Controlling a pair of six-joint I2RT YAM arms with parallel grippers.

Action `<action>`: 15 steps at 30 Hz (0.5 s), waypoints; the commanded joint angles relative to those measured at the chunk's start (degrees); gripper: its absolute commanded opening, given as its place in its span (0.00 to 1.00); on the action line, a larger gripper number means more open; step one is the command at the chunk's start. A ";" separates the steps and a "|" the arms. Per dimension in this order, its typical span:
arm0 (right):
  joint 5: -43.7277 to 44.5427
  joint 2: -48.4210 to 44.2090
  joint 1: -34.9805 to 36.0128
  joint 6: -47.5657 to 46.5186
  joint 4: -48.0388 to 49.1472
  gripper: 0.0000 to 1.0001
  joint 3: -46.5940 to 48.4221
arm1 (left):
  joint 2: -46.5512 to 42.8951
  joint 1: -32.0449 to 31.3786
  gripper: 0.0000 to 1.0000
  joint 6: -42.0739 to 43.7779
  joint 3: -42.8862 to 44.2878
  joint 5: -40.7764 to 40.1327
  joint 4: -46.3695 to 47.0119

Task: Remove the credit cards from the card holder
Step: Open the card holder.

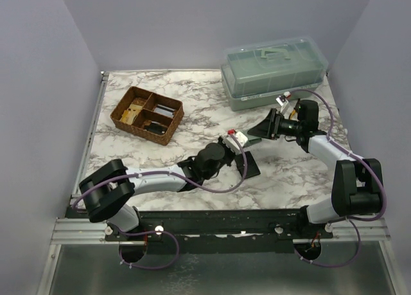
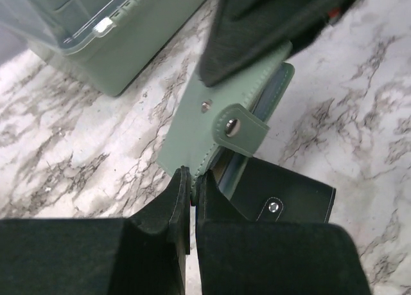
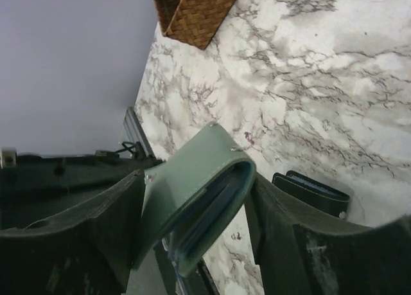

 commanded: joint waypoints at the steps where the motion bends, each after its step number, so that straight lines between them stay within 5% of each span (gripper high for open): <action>1: -7.74 0.20 0.65 0.70 2.75 0.73 -1.20 | -5.82 5.16 0.00 -15.04 -1.50 7.52 -1.51; 7: -13.57 -0.64 0.62 3.29 8.13 0.92 -2.60 | -8.52 6.24 0.00 -19.17 -3.16 9.52 -2.50; 15: -13.20 -0.38 0.95 2.09 7.50 0.93 -2.54 | -10.35 6.35 0.00 -24.11 -3.80 12.79 -2.65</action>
